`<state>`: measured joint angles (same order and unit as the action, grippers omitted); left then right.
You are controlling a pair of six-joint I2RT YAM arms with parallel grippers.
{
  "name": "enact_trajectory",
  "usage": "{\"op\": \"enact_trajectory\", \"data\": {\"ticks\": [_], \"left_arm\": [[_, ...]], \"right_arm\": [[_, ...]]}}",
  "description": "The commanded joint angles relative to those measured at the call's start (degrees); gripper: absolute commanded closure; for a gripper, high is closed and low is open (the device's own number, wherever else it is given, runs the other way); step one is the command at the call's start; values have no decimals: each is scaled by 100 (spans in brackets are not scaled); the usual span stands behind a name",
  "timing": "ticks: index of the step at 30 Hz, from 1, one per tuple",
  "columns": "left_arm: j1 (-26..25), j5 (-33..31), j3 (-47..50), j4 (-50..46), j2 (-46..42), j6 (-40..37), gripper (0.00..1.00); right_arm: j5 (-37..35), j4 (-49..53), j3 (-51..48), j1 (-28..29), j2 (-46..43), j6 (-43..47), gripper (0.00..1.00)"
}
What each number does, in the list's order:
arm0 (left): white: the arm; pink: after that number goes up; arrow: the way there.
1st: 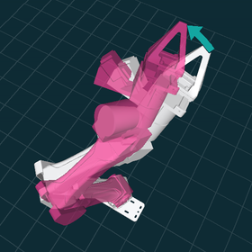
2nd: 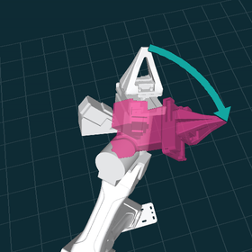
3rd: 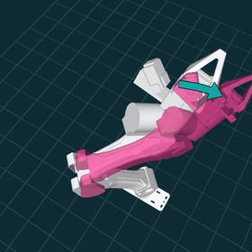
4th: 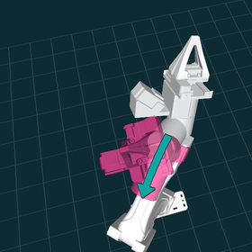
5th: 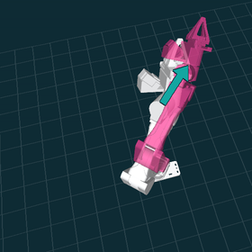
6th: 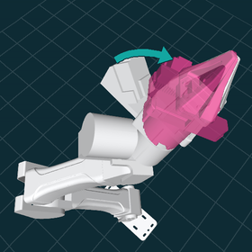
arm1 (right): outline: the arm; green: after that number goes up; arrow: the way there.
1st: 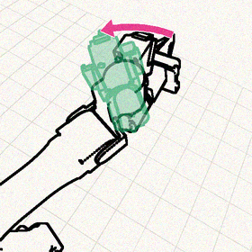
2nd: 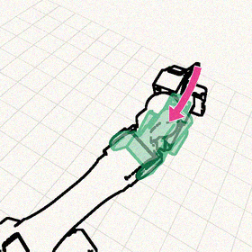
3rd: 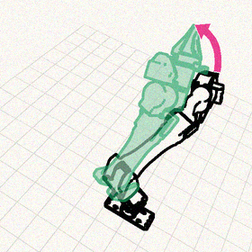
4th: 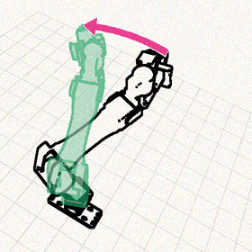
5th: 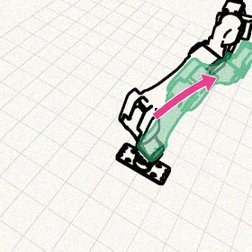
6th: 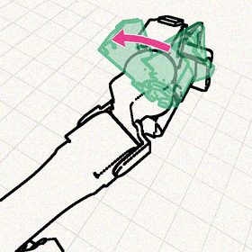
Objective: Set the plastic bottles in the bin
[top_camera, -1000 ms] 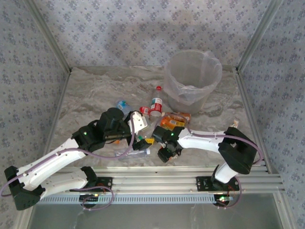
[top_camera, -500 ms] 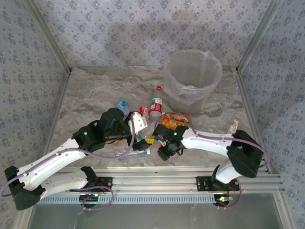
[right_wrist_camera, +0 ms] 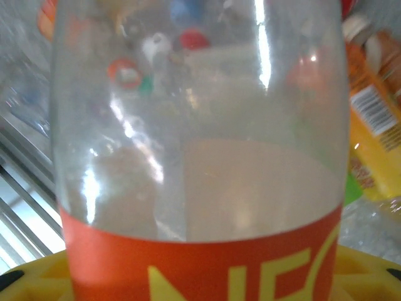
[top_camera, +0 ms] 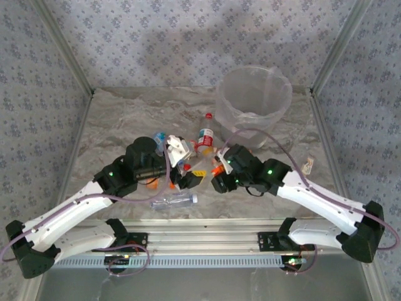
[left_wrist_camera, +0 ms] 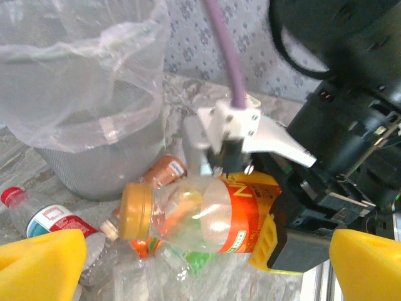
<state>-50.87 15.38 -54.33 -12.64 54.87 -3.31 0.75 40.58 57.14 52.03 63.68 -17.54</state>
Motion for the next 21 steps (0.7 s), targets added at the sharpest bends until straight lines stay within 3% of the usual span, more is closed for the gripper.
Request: {"op": "enact_trajectory", "data": {"ticks": [1,5,15,21], "left_arm": [[133,244,-289,693,89,502,0],[164,381,-297,1141,205,672,0],[165,29,-84,1754,276,733,0],[165,354,314,2135,131,778,0]], "right_arm": [[-30,73,484,-189,-209,136,47],[-72,90,1035,-463,-228,323,48],[-397,32,2335,-1388,118,675,51],[-396,135,3134,-2021,689,777,51]]}}
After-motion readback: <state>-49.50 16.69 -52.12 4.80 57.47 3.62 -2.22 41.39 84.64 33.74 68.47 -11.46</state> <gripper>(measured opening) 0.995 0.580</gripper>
